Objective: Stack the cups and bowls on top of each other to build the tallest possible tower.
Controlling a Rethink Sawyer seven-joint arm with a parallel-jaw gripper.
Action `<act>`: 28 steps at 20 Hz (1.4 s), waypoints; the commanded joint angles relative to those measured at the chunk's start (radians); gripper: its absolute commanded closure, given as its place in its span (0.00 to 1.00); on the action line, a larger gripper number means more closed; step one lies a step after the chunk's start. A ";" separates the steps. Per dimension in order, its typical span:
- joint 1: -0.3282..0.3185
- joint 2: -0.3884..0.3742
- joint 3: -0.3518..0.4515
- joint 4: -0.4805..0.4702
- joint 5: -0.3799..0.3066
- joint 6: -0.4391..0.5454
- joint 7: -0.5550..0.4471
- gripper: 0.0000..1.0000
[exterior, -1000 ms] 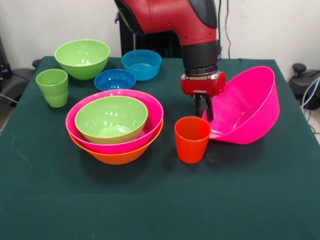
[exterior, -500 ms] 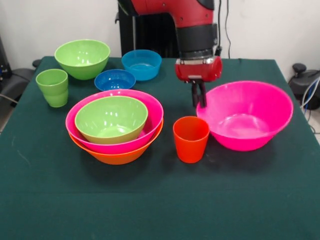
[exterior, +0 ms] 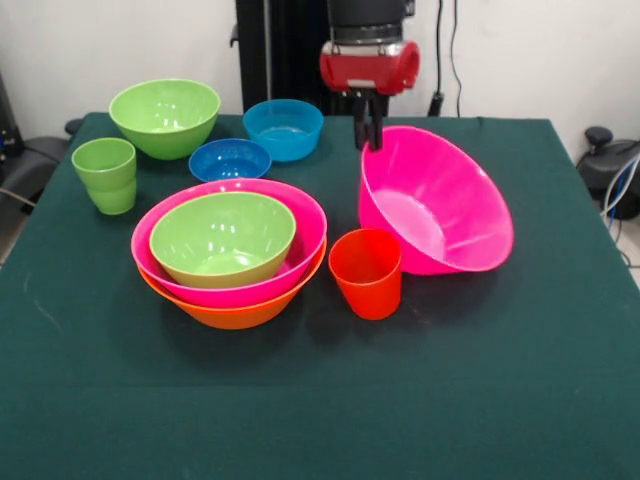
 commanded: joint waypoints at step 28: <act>-0.496 -0.360 0.590 0.215 0.138 0.607 -0.203 1.00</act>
